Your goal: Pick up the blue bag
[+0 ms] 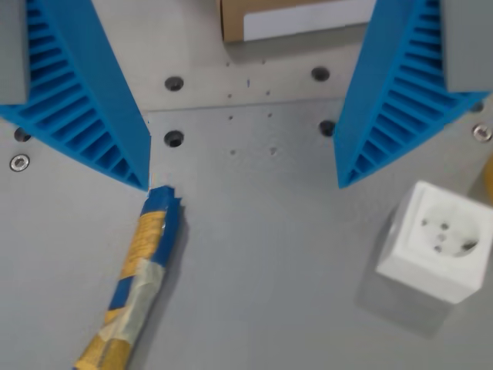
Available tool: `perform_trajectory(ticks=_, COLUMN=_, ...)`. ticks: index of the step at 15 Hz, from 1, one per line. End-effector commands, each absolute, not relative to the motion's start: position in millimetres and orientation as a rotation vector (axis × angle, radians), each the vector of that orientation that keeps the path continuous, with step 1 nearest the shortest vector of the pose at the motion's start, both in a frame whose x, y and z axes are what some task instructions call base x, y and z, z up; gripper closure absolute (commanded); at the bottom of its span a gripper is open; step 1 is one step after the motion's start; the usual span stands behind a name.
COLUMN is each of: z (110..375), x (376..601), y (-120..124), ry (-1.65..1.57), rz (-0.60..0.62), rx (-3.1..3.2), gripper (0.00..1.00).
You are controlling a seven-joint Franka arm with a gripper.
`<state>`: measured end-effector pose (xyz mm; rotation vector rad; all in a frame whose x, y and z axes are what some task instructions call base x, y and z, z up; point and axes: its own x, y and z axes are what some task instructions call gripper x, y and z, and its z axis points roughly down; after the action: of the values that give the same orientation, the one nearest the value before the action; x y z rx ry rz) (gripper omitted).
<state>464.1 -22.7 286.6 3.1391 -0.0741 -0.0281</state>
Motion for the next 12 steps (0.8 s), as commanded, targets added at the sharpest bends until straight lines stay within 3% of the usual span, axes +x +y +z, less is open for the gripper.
perform_trajectory(ticks=1, z=267.8, x=459.7, y=-38.6, ry=-0.415, rz=0.167, rx=3.122, gripper=0.00)
perform_trajectory(ticks=12, z=213.4, x=466.1, y=-97.7, ry=-0.666, rz=0.196, rx=3.096, gripper=0.00)
